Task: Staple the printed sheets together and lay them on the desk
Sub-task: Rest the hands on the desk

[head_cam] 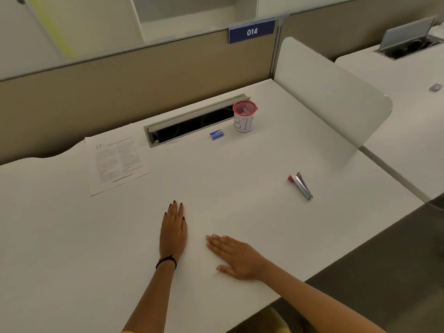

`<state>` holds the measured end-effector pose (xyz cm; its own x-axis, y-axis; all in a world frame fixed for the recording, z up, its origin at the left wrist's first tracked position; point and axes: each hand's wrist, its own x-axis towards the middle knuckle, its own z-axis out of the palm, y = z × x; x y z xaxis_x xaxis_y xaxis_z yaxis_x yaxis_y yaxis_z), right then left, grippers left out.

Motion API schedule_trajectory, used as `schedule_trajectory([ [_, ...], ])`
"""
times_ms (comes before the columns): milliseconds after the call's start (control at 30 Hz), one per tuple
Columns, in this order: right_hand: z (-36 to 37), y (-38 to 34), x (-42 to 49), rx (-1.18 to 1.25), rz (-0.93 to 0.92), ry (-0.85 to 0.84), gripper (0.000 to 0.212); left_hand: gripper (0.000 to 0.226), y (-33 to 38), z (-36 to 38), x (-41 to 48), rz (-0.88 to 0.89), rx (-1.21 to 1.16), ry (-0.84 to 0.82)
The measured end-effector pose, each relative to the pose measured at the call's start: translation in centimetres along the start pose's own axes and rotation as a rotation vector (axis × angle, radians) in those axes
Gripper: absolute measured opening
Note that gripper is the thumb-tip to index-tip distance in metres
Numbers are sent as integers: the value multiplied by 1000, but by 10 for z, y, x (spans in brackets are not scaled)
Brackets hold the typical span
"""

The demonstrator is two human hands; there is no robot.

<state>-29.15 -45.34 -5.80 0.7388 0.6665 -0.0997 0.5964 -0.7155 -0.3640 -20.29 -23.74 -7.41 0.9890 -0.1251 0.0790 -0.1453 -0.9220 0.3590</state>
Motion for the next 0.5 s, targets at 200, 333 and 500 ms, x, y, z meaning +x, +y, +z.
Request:
schedule_trajectory([
  [200, -1, 19, -29, 15, 415, 142, 74, 46, 4, 1, -9, 53, -43, -13],
  [333, -8, 15, -58, 508, 591, 453, 81, 51, 43, 8, -26, 177, -206, -123],
  [500, -15, 6, -103, 1032, 894, 1212, 47, 48, 112, 9, -49, 164, -678, -322],
])
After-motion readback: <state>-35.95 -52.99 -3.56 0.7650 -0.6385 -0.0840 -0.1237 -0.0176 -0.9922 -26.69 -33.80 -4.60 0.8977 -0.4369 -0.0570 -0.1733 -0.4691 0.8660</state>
